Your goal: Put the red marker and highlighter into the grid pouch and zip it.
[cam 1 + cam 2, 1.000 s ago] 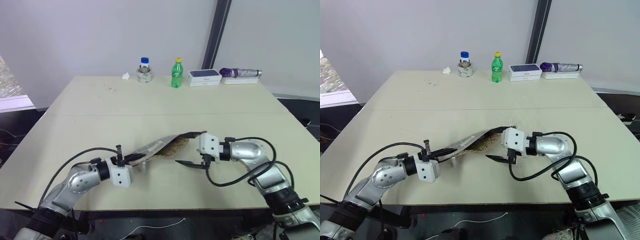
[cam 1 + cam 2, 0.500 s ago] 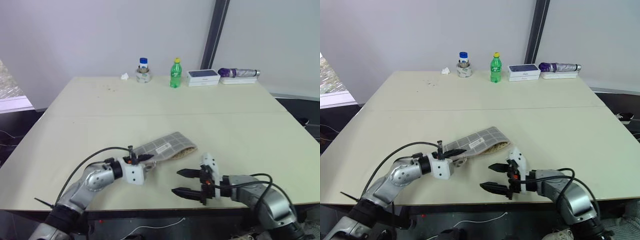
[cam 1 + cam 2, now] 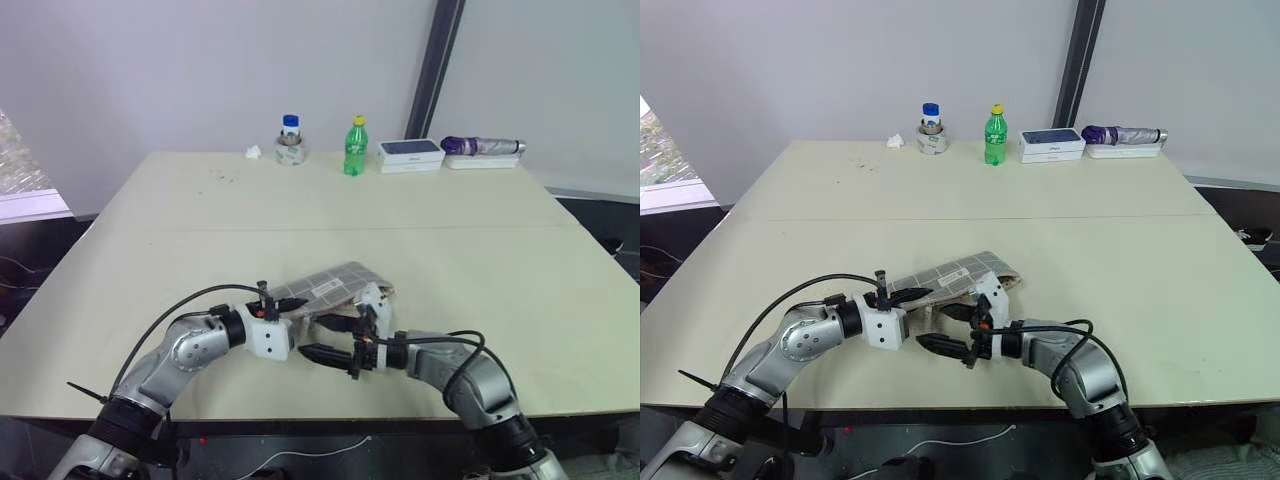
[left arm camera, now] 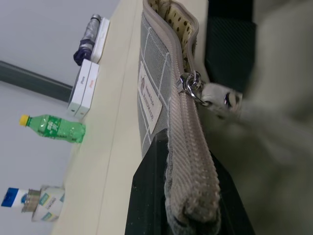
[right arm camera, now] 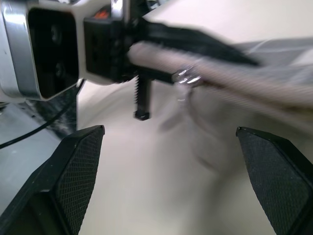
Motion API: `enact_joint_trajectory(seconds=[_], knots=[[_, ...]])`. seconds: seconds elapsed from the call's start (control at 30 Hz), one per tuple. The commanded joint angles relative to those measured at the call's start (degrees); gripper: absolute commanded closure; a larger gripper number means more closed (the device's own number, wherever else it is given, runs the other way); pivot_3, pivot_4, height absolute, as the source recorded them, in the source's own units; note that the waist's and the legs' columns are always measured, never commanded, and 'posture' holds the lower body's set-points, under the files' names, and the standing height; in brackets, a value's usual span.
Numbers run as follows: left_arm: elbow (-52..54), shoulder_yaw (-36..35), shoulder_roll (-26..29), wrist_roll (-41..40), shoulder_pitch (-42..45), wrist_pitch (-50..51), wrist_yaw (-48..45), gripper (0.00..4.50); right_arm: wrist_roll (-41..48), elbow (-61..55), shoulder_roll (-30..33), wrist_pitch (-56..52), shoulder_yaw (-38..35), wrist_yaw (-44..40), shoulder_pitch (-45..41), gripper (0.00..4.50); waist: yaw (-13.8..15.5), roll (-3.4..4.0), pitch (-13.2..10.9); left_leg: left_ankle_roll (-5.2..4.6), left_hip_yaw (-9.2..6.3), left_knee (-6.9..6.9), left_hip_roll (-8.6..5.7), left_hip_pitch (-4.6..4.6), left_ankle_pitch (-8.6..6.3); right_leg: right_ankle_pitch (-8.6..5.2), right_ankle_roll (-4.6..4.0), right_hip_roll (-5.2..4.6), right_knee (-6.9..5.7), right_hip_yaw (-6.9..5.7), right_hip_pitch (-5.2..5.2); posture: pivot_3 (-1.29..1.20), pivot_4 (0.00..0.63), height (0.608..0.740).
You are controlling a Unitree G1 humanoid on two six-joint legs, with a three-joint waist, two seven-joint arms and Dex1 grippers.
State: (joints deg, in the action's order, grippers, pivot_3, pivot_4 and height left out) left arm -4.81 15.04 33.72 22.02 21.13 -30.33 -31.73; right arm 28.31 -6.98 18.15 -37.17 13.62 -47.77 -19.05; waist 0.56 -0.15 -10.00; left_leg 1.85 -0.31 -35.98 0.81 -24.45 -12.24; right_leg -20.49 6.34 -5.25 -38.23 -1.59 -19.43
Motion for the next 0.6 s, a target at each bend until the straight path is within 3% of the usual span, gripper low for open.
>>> enact_joint_trajectory(seconds=[0.03,0.1,0.33,0.6], knots=[[2.94,-0.82,0.6,-0.46,0.32,0.09,0.1,4.5,-0.78,0.85,-1.22,2.26,0.26,-0.63,-2.12,0.26,-0.05,0.0,0.0,0.0,0.0,0.0,0.0,0.0,0.0,0.0,0.0,0.0,0.0,0.0,0.0,0.0,0.15,0.74],[3.35,-0.88,0.54,-0.4,0.22,0.44,0.09,4.5,-1.01,2.01,-2.08,2.83,0.06,-0.23,-2.57,0.86,-0.05,0.0,0.0,0.0,0.0,0.0,0.0,0.0,0.0,0.0,0.0,0.0,-0.01,0.0,0.0,0.0,0.15,0.74],[3.52,-0.83,0.18,-0.31,0.27,1.1,0.39,4.5,-1.91,3.36,-1.34,3.93,-0.84,-0.66,-3.0,4.47,0.0,0.0,0.0,0.0,0.01,0.0,0.0,0.0,0.0,0.0,0.0,0.0,-0.01,0.0,-0.01,0.0,0.15,0.74],[2.76,-2.43,2.08,-3.36,-1.91,0.82,-0.98,4.5,-5.15,13.72,13.39,10.52,-10.27,-5.32,-5.06,4.47,0.03,0.0,-0.01,0.0,0.02,-0.01,-0.01,0.0,0.0,0.0,0.0,-0.01,0.0,0.0,0.0,0.0,0.15,0.74]])
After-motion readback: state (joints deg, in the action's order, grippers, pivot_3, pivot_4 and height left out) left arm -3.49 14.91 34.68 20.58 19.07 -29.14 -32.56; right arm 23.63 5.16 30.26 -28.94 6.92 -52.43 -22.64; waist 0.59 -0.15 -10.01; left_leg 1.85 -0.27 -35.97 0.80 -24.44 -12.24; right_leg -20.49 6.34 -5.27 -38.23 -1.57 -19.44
